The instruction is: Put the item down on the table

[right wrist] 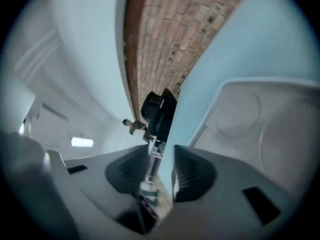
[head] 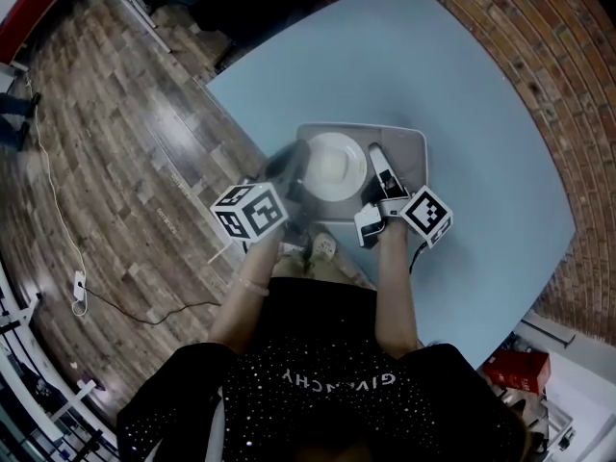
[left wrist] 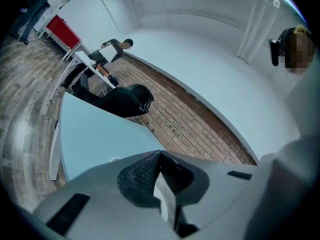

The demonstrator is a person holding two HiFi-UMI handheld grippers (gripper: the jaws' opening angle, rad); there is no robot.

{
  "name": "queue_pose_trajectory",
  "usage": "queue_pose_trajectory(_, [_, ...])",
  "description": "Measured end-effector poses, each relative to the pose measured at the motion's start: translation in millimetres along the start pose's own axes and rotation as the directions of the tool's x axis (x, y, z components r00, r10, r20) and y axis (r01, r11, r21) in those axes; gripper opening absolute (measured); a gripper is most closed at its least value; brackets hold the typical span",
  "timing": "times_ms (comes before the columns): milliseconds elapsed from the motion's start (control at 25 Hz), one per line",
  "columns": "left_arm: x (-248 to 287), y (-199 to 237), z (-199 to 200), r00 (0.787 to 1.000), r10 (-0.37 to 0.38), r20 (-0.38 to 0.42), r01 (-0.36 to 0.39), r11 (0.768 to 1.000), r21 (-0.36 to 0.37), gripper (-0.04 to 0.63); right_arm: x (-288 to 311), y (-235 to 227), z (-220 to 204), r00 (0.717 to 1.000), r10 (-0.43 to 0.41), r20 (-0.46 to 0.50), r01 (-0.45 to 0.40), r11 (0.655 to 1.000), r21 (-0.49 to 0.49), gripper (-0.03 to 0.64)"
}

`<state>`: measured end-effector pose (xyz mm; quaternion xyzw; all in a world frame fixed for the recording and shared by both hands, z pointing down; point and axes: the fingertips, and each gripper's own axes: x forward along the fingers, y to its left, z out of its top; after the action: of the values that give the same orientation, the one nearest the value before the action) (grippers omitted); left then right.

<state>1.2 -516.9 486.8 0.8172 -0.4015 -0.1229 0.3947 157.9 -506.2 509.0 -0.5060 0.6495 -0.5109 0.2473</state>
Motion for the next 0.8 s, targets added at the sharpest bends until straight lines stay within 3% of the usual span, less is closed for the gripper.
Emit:
queue_pose_trajectory(40, [1, -2, 0, 1.000, -0.001, -0.002, 0.001, 1.000, 0.004, 0.011, -4, 2, 1, 0.998, 0.055, 0.025, -0.058, 0.988, 0.141, 0.037])
queue_pose_trajectory(80, [2, -5, 1, 1.000, -0.005, -0.003, 0.005, 1.000, 0.009, 0.011, -7, 3, 4, 0.994, 0.091, 0.057, -0.102, 0.964, 0.244, 0.011])
queue_pose_trajectory(160, [4, -12, 1, 1.000, -0.017, -0.006, 0.017, 1.000, 0.017, 0.011, -11, 6, 8, 0.985, 0.147, 0.086, -0.167, 0.928, 0.332, 0.011])
queue_pose_trajectory(360, [4, -21, 6, 0.999, -0.030, -0.013, 0.030, 0.999, 0.036, 0.011, -11, 19, 17, 0.964, 0.244, 0.107, -0.266, 0.882, 0.389, 0.011])
queue_pose_trajectory(440, [4, -22, 8, 0.999, -0.034, -0.009, 0.034, 0.999, 0.031, 0.011, -12, 24, 21, 0.960, 0.258, 0.106, -0.279, 0.887, 0.367, 0.011])
queue_pose_trajectory(640, [6, -26, 8, 0.999, -0.039, -0.004, 0.039, 0.999, 0.035, 0.011, -16, 31, 30, 0.970, 0.232, 0.069, -0.242, 0.941, 0.236, 0.011])
queue_pose_trajectory(800, [6, -28, 11, 0.999, -0.039, 0.000, 0.039, 0.999, 0.037, 0.011, -16, 33, 32, 0.971, 0.231, 0.068, -0.240, 0.942, 0.234, 0.011])
